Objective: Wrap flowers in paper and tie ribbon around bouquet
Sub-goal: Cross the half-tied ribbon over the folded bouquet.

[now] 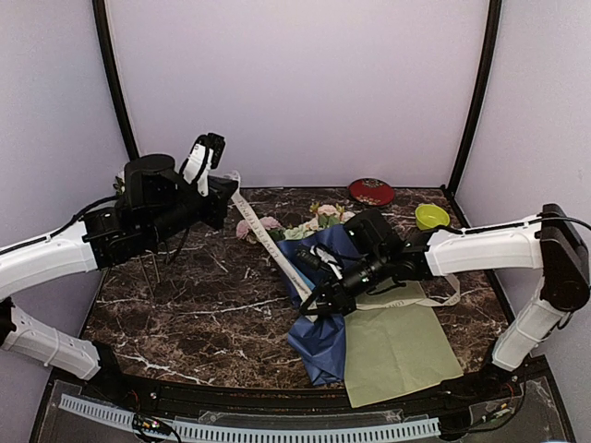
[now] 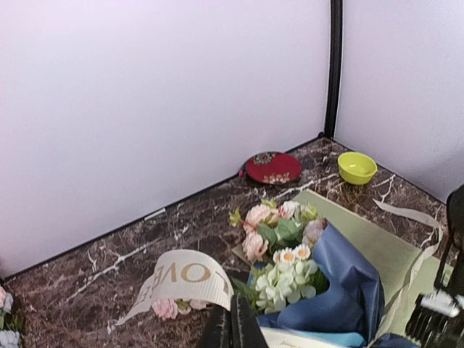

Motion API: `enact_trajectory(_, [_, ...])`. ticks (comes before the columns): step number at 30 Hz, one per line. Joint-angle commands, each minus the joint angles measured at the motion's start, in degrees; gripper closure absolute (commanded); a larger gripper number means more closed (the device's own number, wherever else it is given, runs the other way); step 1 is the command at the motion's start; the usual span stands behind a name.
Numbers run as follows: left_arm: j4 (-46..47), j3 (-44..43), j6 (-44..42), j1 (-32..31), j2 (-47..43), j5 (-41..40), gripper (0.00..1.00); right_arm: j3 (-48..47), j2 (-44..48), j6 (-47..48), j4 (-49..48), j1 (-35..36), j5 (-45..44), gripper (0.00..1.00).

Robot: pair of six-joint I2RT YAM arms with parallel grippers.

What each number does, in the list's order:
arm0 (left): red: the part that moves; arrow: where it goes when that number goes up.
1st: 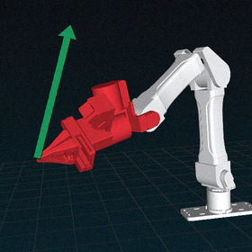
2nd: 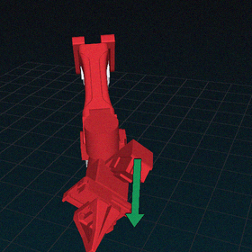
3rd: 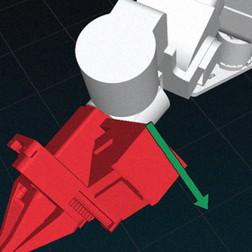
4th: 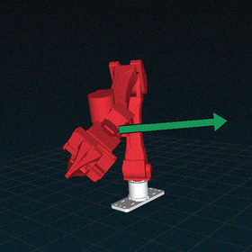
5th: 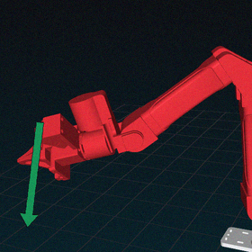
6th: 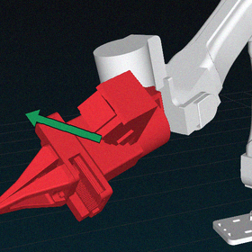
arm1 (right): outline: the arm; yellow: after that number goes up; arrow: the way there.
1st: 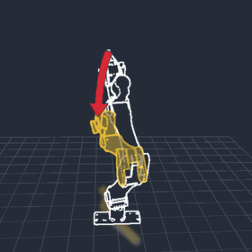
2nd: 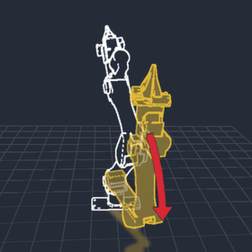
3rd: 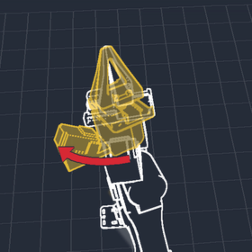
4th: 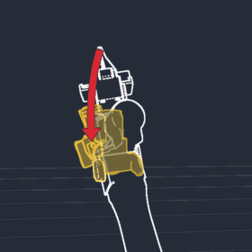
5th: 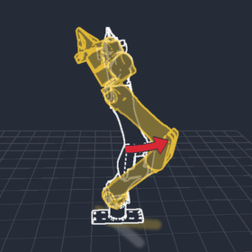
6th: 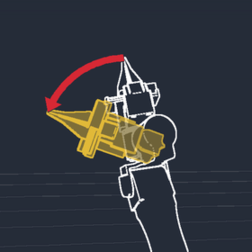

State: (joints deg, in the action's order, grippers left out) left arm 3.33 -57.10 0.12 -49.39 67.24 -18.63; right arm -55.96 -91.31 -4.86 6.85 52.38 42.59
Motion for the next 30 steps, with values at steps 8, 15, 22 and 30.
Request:
enact_trajectory(8, [-9.4,-10.5,0.7,7.2,12.8,-3.3,1.00,-2.7,-0.4,4.9,2.3,0.7,8.0,1.00])
enact_trajectory(15, [-8.3,2.6,11.9,4.5,10.5,8.7,1.00,-3.1,2.8,4.5,-1.0,0.6,8.7,1.00])
enact_trajectory(22, [-2.6,10.7,17.4,-3.6,16.6,14.4,1.00,-2.6,3.0,3.4,-4.0,-0.4,8.6,1.00])
enact_trajectory(30, [8.5,15.1,15.6,-6.1,18.9,15.6,0.60,-1.0,3.3,1.3,-6.7,-1.6,7.3,1.00])
